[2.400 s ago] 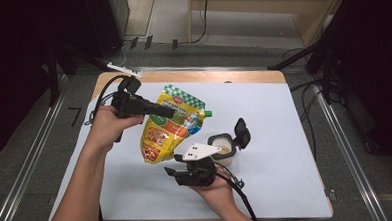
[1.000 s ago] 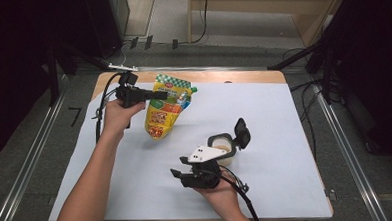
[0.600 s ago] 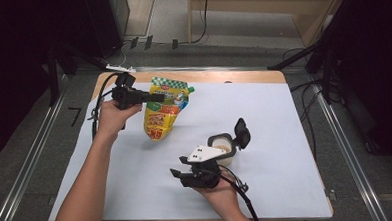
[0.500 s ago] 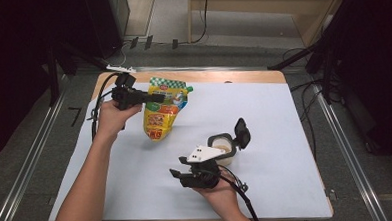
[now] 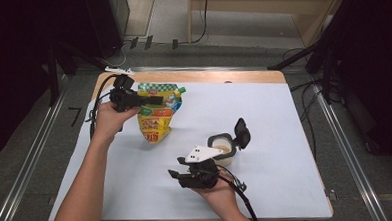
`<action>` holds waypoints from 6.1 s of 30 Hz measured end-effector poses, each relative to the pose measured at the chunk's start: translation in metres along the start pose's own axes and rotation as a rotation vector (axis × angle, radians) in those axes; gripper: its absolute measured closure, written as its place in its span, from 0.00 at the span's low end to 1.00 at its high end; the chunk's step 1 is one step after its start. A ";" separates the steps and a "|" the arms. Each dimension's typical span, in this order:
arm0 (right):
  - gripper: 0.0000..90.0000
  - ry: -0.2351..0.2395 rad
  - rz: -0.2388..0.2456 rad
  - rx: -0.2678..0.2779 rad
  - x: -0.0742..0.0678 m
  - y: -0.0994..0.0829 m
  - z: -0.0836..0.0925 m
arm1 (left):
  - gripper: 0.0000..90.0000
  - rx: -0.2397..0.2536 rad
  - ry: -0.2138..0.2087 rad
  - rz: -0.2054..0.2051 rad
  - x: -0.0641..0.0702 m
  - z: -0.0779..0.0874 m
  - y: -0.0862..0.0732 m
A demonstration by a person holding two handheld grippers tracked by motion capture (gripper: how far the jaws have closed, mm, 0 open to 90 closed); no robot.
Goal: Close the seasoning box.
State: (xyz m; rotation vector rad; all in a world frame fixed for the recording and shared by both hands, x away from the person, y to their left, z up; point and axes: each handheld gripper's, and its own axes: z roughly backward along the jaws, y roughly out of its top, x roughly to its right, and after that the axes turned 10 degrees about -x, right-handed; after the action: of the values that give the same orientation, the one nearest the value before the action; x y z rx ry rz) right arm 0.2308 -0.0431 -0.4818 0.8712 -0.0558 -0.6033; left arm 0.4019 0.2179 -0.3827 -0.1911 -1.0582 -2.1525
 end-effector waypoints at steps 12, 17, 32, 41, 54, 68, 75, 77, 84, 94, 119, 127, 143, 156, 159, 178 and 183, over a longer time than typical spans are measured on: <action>0.56 0.005 0.005 0.002 0.000 0.001 -0.001 | 0.83 0.016 -0.016 -0.018 0.003 0.008 -0.004; 0.56 0.008 0.004 0.001 0.000 0.002 -0.001 | 0.80 0.013 -0.013 -0.030 0.007 0.011 -0.005; 0.56 0.015 0.013 0.001 -0.001 0.004 -0.002 | 0.71 0.024 0.005 -0.024 0.015 0.016 -0.009; 0.56 0.020 0.014 -0.003 -0.002 0.005 -0.003 | 0.64 0.037 0.011 -0.021 0.019 0.021 -0.011; 0.56 0.020 0.021 0.000 -0.001 0.005 -0.002 | 0.61 0.035 0.041 -0.037 0.028 0.029 -0.008; 0.56 0.023 0.021 -0.008 -0.001 0.005 -0.004 | 0.60 0.039 0.032 -0.005 0.031 0.036 -0.005; 0.56 0.022 0.021 -0.010 -0.001 0.005 -0.004 | 0.60 0.042 0.043 -0.013 0.039 0.041 -0.002; 0.56 0.023 0.020 -0.010 -0.001 0.005 -0.004 | 0.60 0.040 0.053 0.004 0.039 0.042 -0.002; 0.56 0.024 0.021 -0.014 -0.002 0.005 -0.005 | 0.59 0.042 0.056 0.011 0.043 0.048 0.001; 0.56 0.027 0.023 -0.020 -0.002 0.005 -0.006 | 0.59 0.063 0.067 0.017 0.037 0.059 0.002; 0.59 0.053 0.020 0.000 -0.001 0.012 0.008 | 0.56 0.119 0.119 0.178 -0.005 0.075 -0.019; 0.61 0.045 0.020 0.005 0.003 0.019 0.022 | 0.52 0.098 0.127 0.189 -0.018 0.073 -0.026; 0.67 0.027 -0.042 0.014 0.025 0.029 0.059 | 0.48 0.078 0.148 0.172 -0.031 0.062 -0.036; 0.78 0.000 -0.082 0.026 0.050 0.031 0.091 | 0.46 0.055 0.145 0.156 -0.036 0.054 -0.040; 0.83 -0.007 -0.083 0.024 0.053 0.031 0.097 | 0.45 0.061 0.145 0.155 -0.035 0.054 -0.041; 1.00 -0.062 -0.158 0.024 0.089 0.026 0.150 | 0.44 0.037 0.134 0.127 -0.032 0.047 -0.040; 1.00 -0.078 -0.183 0.030 0.098 0.022 0.162 | 0.44 0.032 0.131 0.124 -0.032 0.046 -0.040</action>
State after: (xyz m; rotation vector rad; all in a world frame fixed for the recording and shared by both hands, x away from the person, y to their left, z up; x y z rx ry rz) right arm 0.2771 -0.1964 -0.3786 0.8872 -0.0567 -0.8093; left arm 0.3910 0.2851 -0.3913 -0.0970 -0.9791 -2.0075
